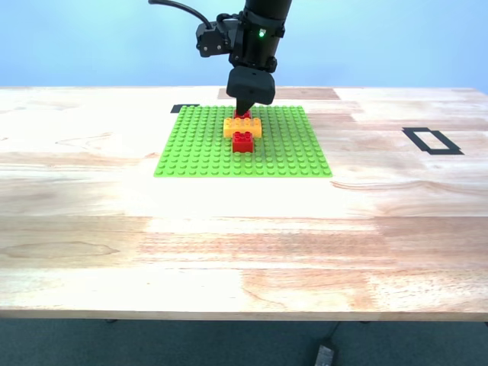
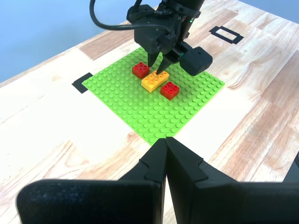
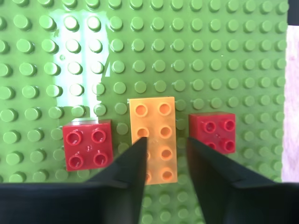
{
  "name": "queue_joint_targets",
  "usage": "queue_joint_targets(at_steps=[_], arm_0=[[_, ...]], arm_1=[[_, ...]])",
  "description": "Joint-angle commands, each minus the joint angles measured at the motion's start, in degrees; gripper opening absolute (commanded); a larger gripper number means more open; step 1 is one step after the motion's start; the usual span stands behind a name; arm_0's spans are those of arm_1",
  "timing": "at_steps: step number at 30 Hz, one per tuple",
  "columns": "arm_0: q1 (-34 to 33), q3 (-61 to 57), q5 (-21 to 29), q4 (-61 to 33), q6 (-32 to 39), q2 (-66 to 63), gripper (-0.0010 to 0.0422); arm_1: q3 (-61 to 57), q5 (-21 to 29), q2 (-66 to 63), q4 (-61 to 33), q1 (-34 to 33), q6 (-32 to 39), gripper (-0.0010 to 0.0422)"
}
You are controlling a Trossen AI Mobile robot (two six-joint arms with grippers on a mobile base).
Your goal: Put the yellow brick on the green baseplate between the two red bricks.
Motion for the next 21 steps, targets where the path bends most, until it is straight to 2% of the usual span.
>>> queue_joint_targets(at_steps=[1,2,6,21], arm_0=[[0.0,0.0,0.0,-0.2,0.0,0.0,0.0],[0.0,0.0,0.0,-0.2,0.0,0.0,0.0],[0.0,0.0,0.0,-0.3,0.0,0.0,0.0],[0.0,0.0,0.0,-0.3,0.0,0.0,0.0]], arm_1=[[-0.3,-0.1,0.2,0.1,0.0,-0.2,0.002],[-0.5,-0.2,0.2,0.1,-0.1,-0.1,-0.0003],[-2.3,-0.3,0.2,0.7,0.0,0.0,0.0016],[-4.8,-1.6,1.2,5.0,0.3,-0.3,0.0015]])
